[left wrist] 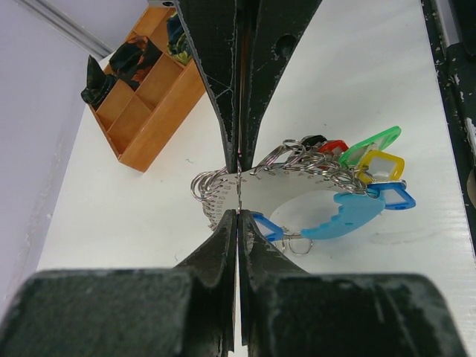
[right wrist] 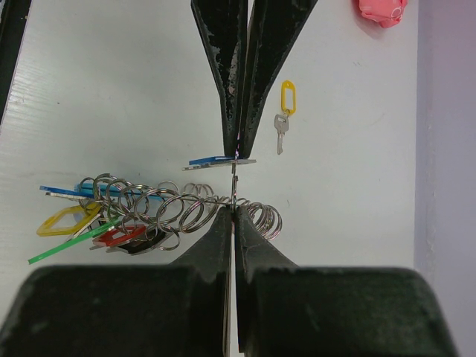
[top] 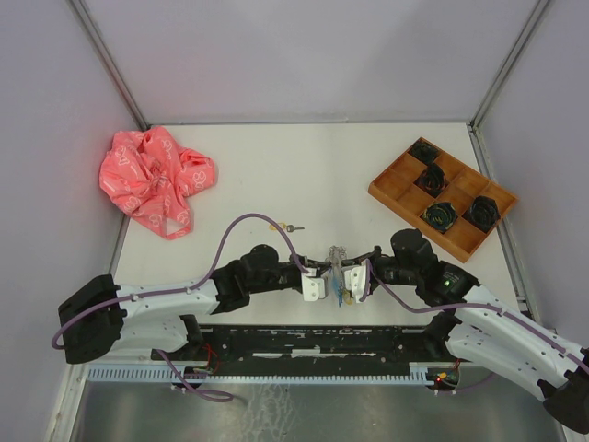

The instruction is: Put the keys on the keyring

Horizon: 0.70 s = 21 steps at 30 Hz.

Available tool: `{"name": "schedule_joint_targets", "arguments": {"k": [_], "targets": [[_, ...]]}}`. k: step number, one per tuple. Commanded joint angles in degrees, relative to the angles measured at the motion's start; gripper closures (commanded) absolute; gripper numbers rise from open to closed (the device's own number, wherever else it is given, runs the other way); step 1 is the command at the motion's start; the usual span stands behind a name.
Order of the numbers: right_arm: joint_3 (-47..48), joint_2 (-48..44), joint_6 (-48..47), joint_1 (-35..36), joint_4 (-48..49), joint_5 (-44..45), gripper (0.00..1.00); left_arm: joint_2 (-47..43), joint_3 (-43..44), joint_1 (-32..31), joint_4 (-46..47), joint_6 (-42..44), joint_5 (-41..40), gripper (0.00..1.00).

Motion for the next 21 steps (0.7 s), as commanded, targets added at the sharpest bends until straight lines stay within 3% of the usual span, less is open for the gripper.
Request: {"name": "schedule_joint_targets", "arguments": {"k": [1, 21], "targets": [[2.3, 0.2, 0.9, 0.3, 1.5, -0.4, 0.99, 0.6, 2.4, -0.4, 1.1, 2.2, 1.0, 0.97], [2.5, 0.4, 1.1, 0.3, 1.2, -0.5, 0.99, 0.4, 2.2, -0.7, 1.8, 2.0, -1.6, 0.97]]}}
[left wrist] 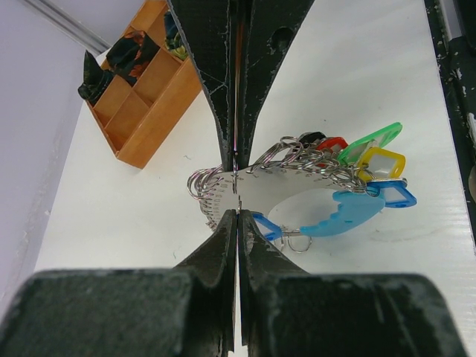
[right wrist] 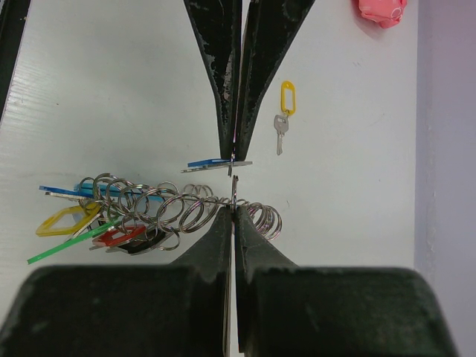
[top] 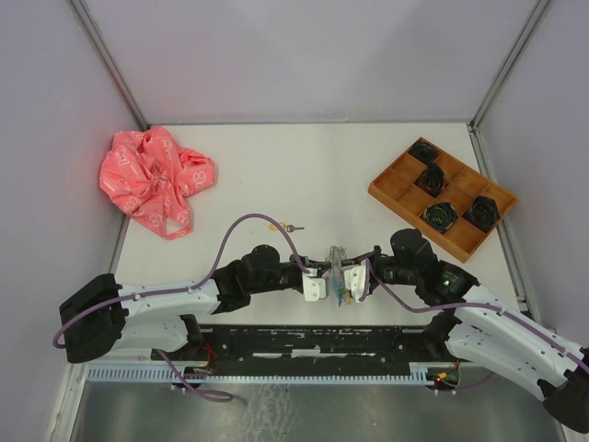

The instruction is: Put the keys on the keyring

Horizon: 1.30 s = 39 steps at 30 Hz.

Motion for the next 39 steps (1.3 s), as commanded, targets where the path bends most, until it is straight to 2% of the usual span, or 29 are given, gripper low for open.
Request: {"name": "schedule_joint_targets", "arguments": {"k": [1, 9, 20, 39], "targets": [[2.5, 0.1, 1.1, 0.4, 0.9, -0.5, 0.99, -0.4, 2.2, -0.6, 1.8, 1.8, -1.1, 0.97], [2.5, 0.3, 1.0, 0.3, 0.9, -0.5, 0.99, -0.8, 1.9, -0.7, 3.2, 1.4, 0.6, 0.97], [2.5, 0.2, 1.1, 0.3, 0.8, -0.4, 0.99, -1.3, 1.6, -0.8, 2.9, 1.7, -2.3, 0.97], [2.7, 0.6, 1.1, 0.3, 0.8, -0.3, 0.99, -1.3, 1.4, -0.8, 4.4, 1.4, -0.1, 0.97]]}}
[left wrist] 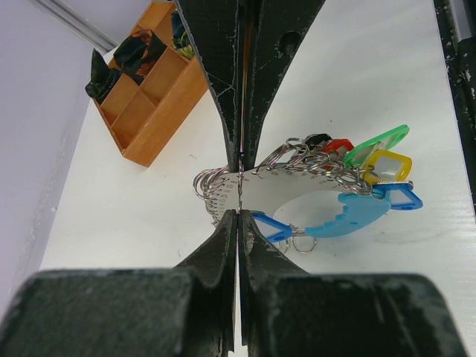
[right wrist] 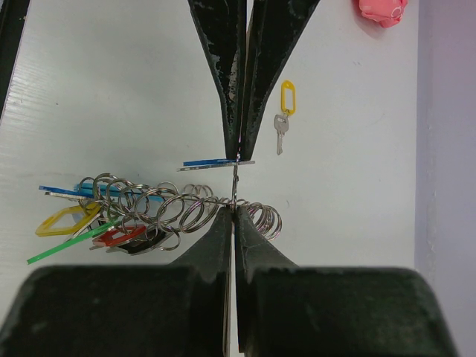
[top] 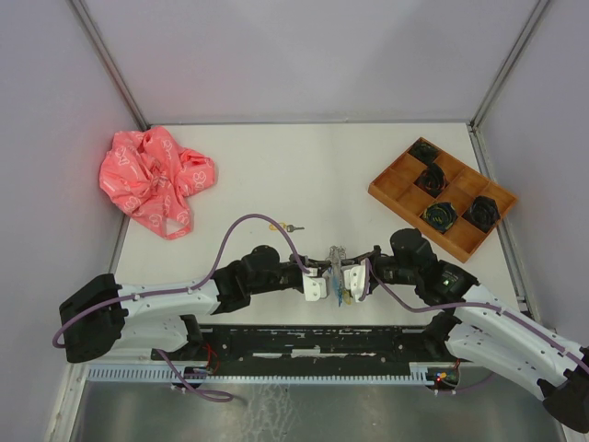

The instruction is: Put the keys on the keyring

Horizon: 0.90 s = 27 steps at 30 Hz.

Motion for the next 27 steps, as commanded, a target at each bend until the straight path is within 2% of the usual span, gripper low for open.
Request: {"name": "schedule_joint_targets", "arguments": {"k": [1, 27], "targets": [[2.5, 0.4, 1.1, 0.3, 0.8, -0.4, 0.99, -1.3, 1.4, -0.5, 3.9, 1.4, 1.5, 0.97], [3.5, 1.2, 0.6, 0.3, 0.0, -2.0, 0.99, -0.1, 2.7, -0.5, 3.1, 1.6, 5.7, 0.97]]}}
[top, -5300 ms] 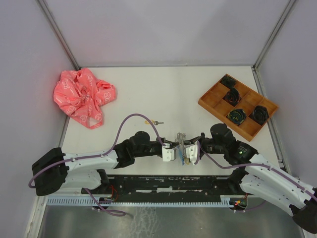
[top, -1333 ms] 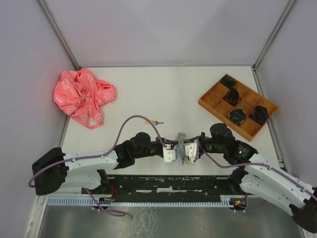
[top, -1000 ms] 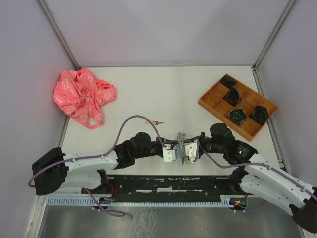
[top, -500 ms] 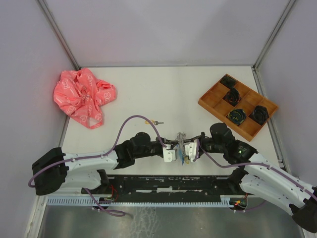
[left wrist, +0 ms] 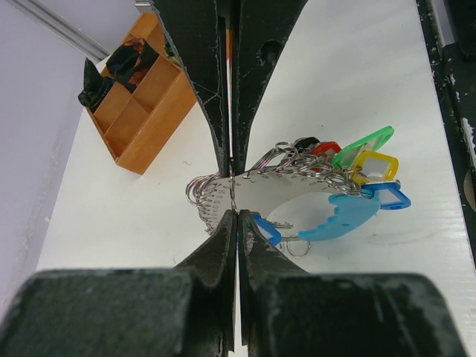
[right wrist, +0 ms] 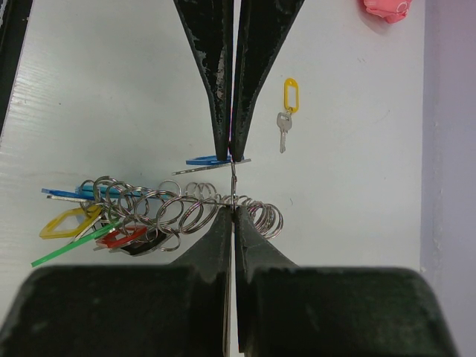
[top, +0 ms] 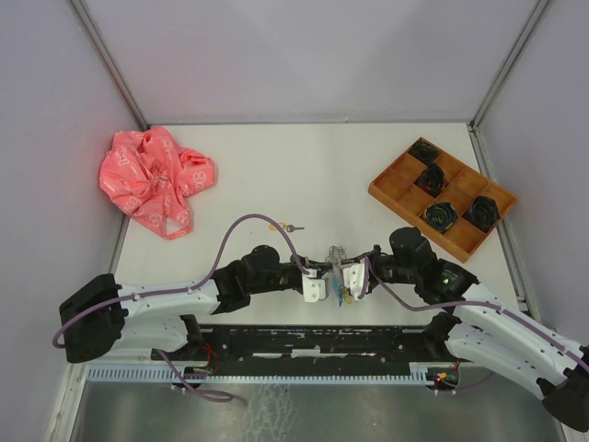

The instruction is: Put the keys on the keyring

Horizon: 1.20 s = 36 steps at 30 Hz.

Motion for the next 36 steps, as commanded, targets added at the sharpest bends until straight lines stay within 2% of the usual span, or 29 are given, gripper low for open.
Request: {"name": "schedule_joint_targets", "arguments": {"k": [1, 36], "targets": [[2.7, 0.6, -0.3, 0.3, 0.8, -2.1, 0.99, -0.1, 2.9, -0.5, 2.9, 1.6, 3.9, 0.97], [3.5, 1.3, -5.4, 1.3, -0.5, -4.6, 0.99, 0.5, 4.5, -0.3, 2.8, 0.9, 5.2, 0.97]]}}
